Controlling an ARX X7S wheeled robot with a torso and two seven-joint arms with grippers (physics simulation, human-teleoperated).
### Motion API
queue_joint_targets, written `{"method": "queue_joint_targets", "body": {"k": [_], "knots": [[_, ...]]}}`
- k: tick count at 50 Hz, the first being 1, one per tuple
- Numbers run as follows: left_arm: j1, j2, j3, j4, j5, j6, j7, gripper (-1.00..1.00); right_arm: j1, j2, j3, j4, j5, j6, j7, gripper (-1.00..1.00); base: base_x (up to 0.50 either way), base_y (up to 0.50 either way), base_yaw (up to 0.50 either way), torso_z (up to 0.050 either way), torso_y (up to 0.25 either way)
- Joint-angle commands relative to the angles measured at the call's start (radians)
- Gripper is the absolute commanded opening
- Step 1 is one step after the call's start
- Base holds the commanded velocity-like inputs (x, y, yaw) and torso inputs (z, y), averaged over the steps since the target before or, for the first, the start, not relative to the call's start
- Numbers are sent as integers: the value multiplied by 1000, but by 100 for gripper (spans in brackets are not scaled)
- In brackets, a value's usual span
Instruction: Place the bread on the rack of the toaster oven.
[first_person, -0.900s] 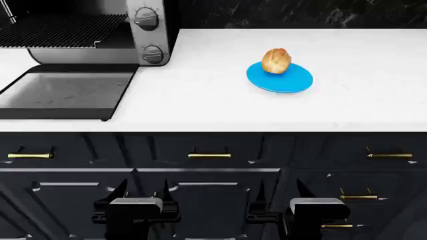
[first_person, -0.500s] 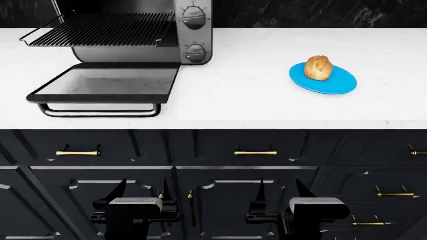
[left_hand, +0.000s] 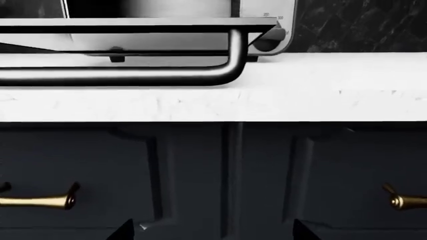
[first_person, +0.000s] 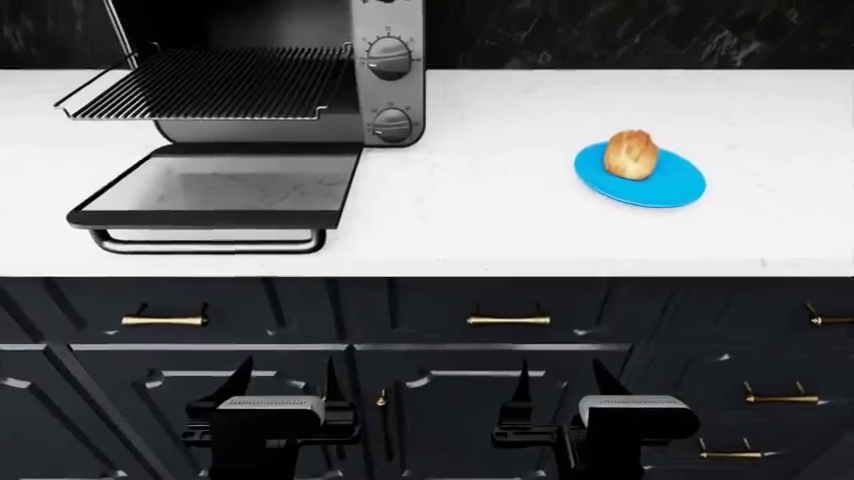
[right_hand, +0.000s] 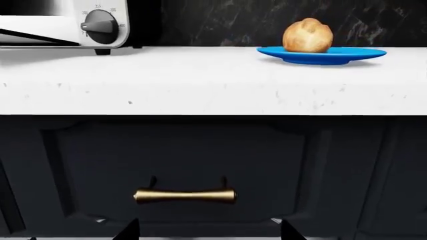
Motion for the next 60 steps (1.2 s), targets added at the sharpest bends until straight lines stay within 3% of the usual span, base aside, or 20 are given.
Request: {"method": "queue_joint_targets", "body": {"k": [1, 17, 24, 25, 45, 47, 48, 49, 51, 53, 54, 60], "knots": [[-1, -13, 16, -2, -12, 6, -14, 100, 1, 14, -16, -2, 14, 5, 16, 100, 0, 0, 0, 50, 0], [-4, -31, 37, -3, -32, 9, -29, 100, 3, 31, -36, -5, 31, 14, 36, 100, 0, 0, 0, 50, 0], [-5, -41, 50, -2, -11, 8, -49, 100, 4, 37, -43, -4, 37, 11, 45, 100, 0, 0, 0, 0, 0], [4, 65, -76, -3, 93, 13, 73, 100, -4, -68, 80, -6, -71, 20, -78, 100, 0, 0, 0, 0, 0], [1, 36, -40, -38, 14, 109, -30, 100, -2, -19, 17, 9, -77, -30, 48, 100, 0, 0, 0, 0, 0], [-1, 25, -26, -49, 22, 138, -24, 100, 298, -75, -134, 62, -62, 270, 196, 100, 0, 0, 0, 0, 0], [-1, 21, -21, -48, 25, 137, -25, 100, 448, -72, -150, 100, -42, 357, 211, 100, 0, 0, 0, 0, 0], [-2, 19, -19, -51, 24, 145, -26, 100, 479, -68, -157, 93, -30, 375, 219, 100, 0, 0, 0, 0, 0], [-141, -52, -62, 249, -64, -155, -55, 100, 444, -47, -153, -4, -8, 373, 222, 100, 0, 0, 0, 0, 0], [-163, -66, -88, 520, -93, -455, -50, 100, 394, 0, -152, -203, 6, 509, 212, 100, 0, 0, 0, 0, 0], [-162, -73, -90, 536, -92, -579, -52, 100, 406, 4, -153, -217, 7, 536, 213, 100, 0, 0, 0, 0, 0], [-271, -128, -139, 642, -147, -774, -47, 100, 517, 47, -135, -345, 30, 784, 198, 100, 0, 0, 0, 0, 0]]}}
